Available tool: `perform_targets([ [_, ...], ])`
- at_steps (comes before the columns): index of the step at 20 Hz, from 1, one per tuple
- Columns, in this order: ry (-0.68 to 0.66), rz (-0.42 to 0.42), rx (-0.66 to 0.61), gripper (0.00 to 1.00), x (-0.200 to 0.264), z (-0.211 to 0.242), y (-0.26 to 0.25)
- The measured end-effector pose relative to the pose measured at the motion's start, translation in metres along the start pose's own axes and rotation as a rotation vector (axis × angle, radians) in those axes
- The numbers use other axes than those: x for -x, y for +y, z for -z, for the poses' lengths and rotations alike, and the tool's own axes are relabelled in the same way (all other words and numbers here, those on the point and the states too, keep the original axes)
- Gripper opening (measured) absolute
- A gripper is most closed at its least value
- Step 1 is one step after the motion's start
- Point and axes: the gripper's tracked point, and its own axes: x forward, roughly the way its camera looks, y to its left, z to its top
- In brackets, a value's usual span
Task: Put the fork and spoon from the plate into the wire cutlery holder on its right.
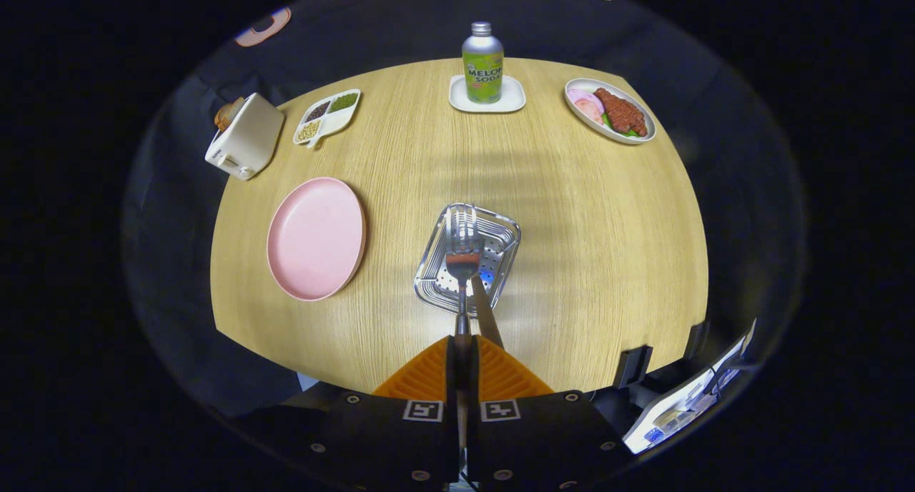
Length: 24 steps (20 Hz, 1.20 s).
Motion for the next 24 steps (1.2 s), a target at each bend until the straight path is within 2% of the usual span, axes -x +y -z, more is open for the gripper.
perform_targets([
  [6,0.151,-0.026,0.039,0.05,-0.004,0.0,0.002],
  [14,0.288,-0.077,-0.053,0.05,-0.007,-0.001,0.004],
  [19,0.257,-0.072,-0.104,0.08,-0.014,-0.017,0.002],
  [24,0.102,-0.105,-0.153,0.1,-0.007,-0.046,0.008],
])
